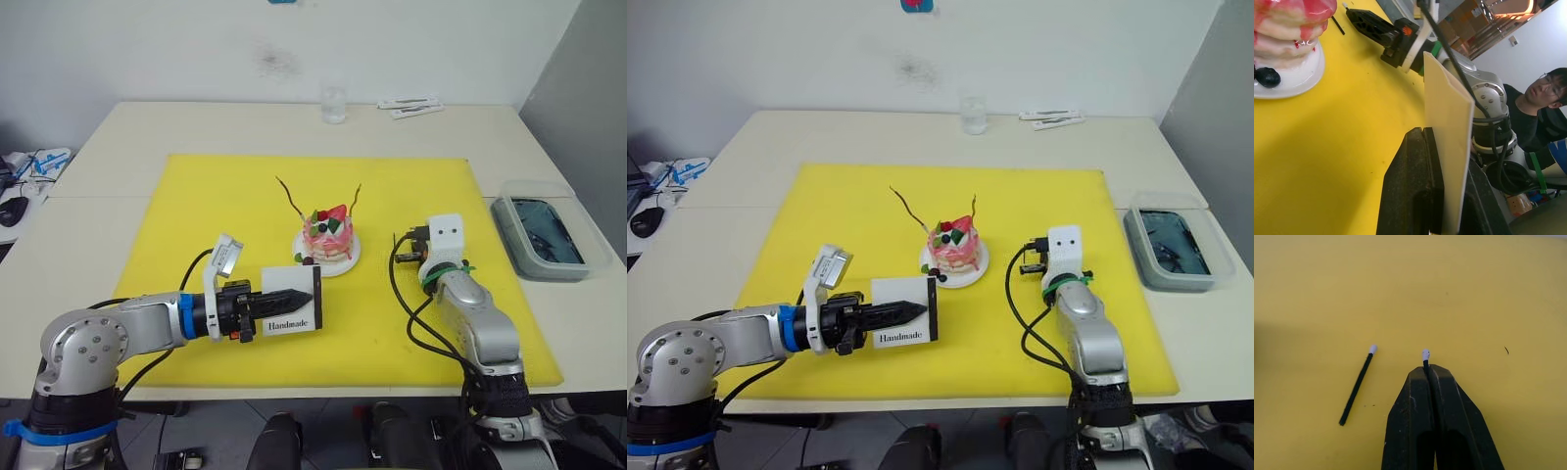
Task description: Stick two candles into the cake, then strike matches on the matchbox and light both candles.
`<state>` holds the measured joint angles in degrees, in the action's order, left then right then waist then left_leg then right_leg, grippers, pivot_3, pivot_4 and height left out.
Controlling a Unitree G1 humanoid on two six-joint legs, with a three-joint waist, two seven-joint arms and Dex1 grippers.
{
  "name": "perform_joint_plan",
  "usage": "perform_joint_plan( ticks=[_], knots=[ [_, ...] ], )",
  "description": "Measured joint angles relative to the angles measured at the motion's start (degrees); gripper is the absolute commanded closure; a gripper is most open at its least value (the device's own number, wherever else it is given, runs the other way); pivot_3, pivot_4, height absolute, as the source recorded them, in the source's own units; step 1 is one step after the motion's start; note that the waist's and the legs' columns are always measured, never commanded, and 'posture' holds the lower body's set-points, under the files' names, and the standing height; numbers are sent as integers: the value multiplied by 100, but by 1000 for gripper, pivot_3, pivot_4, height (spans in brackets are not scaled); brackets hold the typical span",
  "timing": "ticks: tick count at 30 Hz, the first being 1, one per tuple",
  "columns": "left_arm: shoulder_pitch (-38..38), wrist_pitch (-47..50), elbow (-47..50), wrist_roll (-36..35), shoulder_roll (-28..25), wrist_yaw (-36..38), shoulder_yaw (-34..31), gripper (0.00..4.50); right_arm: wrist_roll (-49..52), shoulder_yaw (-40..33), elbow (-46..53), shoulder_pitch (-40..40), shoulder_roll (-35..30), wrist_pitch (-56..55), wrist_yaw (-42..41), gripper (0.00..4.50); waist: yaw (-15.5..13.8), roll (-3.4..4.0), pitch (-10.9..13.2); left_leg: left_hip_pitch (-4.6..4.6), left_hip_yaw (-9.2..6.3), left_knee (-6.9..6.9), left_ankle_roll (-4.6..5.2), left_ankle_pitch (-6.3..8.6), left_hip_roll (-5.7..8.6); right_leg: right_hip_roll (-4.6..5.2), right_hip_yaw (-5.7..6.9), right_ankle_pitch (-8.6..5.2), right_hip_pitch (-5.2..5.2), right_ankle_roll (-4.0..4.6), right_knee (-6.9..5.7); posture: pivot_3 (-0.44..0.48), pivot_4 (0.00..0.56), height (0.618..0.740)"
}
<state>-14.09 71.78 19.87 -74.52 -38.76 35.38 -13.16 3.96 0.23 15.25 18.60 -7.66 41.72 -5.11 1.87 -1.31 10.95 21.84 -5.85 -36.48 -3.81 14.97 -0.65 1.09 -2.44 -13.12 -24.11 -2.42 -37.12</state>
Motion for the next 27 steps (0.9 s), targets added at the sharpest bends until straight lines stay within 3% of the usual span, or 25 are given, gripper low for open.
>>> perform_joint_plan(
  ticks=[10, 16, 27],
  knots=[
    [-40, 45, -248, -246, 30, -226, 23, 4500, 960, 198, 1737, -669, -1762, -22, -2203, 4478, 4, 0, 0, -5, -1, -3, 1, 0, -1, -2, 1, -5, 3, -14, -3, 0, 150, 740],
    [-441, 22, -552, -30, 256, -199, 447, 4500, 1702, 274, 2310, -579, -2837, -431, -3752, 4478, 2, 0, 0, -1, 0, -30, 1, 0, 0, -3, 1, 2, 10, -26, -2, 0, 150, 740],
    [-897, 5, -965, 375, 433, 125, 748, 4500, 1794, 989, 2036, 592, -3018, -600, -4507, 4478, 1, 0, 0, 5, -4, -39, 1, 0, 0, -4, 2, 7, 8, -24, -6, 0, 150, 740]
  ],
)
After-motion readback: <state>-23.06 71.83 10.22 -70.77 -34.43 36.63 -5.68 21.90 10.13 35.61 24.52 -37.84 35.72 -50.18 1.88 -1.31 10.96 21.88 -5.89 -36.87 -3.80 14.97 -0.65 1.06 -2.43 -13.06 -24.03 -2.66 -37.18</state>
